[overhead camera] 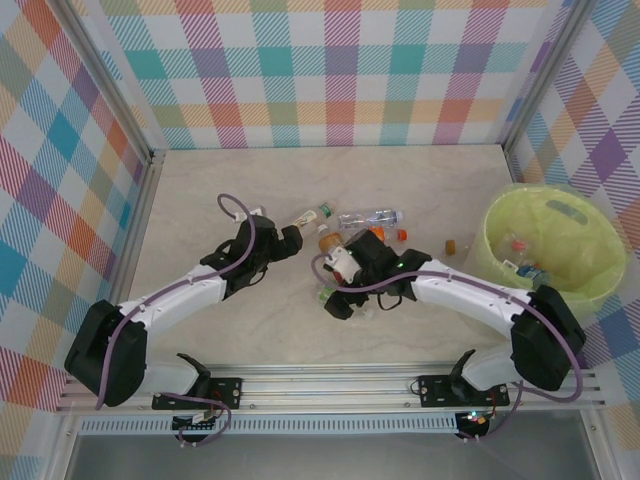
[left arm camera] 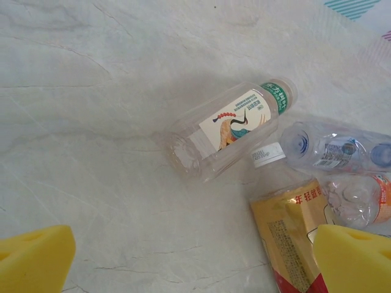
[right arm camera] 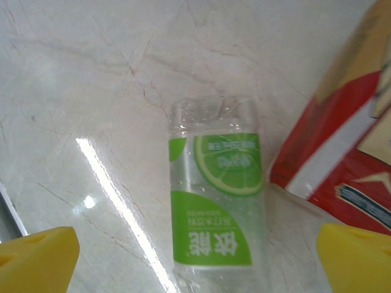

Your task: Put the plastic bottles in the bin

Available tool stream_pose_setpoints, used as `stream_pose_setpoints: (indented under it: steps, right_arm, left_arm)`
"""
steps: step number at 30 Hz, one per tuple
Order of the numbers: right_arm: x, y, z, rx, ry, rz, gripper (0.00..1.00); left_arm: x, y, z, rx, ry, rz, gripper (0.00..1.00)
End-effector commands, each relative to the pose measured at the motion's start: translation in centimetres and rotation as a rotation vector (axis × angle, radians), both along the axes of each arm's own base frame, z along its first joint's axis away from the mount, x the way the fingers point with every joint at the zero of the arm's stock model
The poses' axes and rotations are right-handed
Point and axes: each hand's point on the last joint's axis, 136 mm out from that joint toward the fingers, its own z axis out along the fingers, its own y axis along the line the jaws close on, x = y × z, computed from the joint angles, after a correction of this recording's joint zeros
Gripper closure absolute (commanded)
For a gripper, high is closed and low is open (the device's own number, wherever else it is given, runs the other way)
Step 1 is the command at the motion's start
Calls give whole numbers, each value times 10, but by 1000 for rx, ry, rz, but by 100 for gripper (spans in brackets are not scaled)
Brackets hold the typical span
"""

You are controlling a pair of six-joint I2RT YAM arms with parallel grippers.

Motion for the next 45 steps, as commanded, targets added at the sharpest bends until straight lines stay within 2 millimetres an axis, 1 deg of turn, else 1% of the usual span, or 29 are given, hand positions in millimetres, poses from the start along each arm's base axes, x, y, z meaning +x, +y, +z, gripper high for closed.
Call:
stream_pose_setpoints:
  steps: [1, 6, 9, 14, 19, 20, 22, 23, 27, 28, 31, 34, 37, 40, 43, 45]
  right_arm:
    - [10, 10, -13, -20, -53, -9, 0]
    - [11, 15, -36, -105, -34, -6, 0]
    - [8, 19, -48, -133, -2, 11, 0]
    - [-1, 17, -64, -166, 40, 16, 1]
    - [-3, 15, -80, -205, 42, 11, 7]
    - [-2, 15, -81, -209, 46, -21, 9]
    - [-1, 16, -80, -221, 19, -15, 15]
    - [-1, 17, -77, -219, 9, -4, 20]
    - [-2, 20, -61, -173, -43, 12, 40]
    - [-1, 19, -57, -168, -64, 27, 42]
    - [-2, 18, -37, -131, -104, 35, 49]
    - [-3, 19, -10, -65, -152, 50, 54]
    - [-1, 18, 22, 4, -225, 48, 55]
    - [3, 13, 61, 73, -314, 19, 54]
    - [9, 2, 102, 134, -417, -26, 54]
    - [14, -11, 129, 149, -474, -70, 53]
  left_arm:
    - [-3, 12, -5, -1, 11, 44, 0]
    - [-4, 13, -7, -7, 18, 51, 0]
    - [-4, 14, -10, -9, 24, 55, 0]
    - [-6, 16, -12, -9, 30, 58, 0]
    - [-5, 16, -13, -15, 31, 62, 0]
    - [-5, 15, -14, -16, 32, 60, 0]
    - [-4, 15, -12, -21, 30, 61, 0]
    - [-4, 15, -13, -21, 32, 60, 0]
    - [-3, 15, -12, -20, 29, 62, 0]
    - [-3, 16, -11, -19, 26, 64, 0]
    - [-2, 17, -10, -16, 21, 64, 0]
    - [0, 18, -9, -12, 13, 64, 0]
    - [1, 18, -7, -16, 9, 63, 0]
    - [2, 19, -6, -21, 8, 67, 0]
    - [2, 19, -7, -29, 8, 70, 0]
    - [2, 19, -7, -37, 6, 68, 0]
